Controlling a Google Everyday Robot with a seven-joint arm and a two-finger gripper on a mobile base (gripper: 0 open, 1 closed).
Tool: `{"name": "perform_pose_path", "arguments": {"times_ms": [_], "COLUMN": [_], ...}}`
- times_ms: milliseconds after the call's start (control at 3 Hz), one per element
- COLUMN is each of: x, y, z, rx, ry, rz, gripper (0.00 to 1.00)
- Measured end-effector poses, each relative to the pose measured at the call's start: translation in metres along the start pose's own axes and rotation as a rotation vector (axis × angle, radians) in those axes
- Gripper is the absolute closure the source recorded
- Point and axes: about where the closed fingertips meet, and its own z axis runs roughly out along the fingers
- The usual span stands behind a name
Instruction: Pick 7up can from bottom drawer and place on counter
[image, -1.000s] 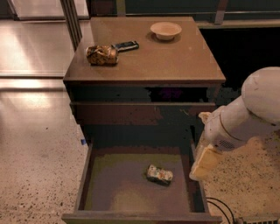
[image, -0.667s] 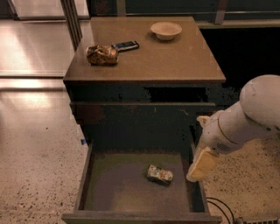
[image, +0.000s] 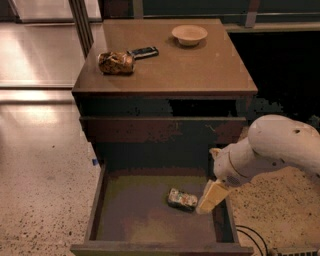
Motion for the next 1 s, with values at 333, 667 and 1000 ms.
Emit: {"name": "perform_pose_path", "arguments": {"times_ms": [333, 667, 1000], "x": [0.005, 0.005, 0.017], "y": [0.015, 0.015, 0.011], "z": [0.050, 0.050, 0.076], "rx": [-0.040, -0.040, -0.058], "ry": [-0.007, -0.007, -0.036], "rz": [0.031, 0.031, 0.076], "gripper": [0.00, 0.00, 0.00]}}
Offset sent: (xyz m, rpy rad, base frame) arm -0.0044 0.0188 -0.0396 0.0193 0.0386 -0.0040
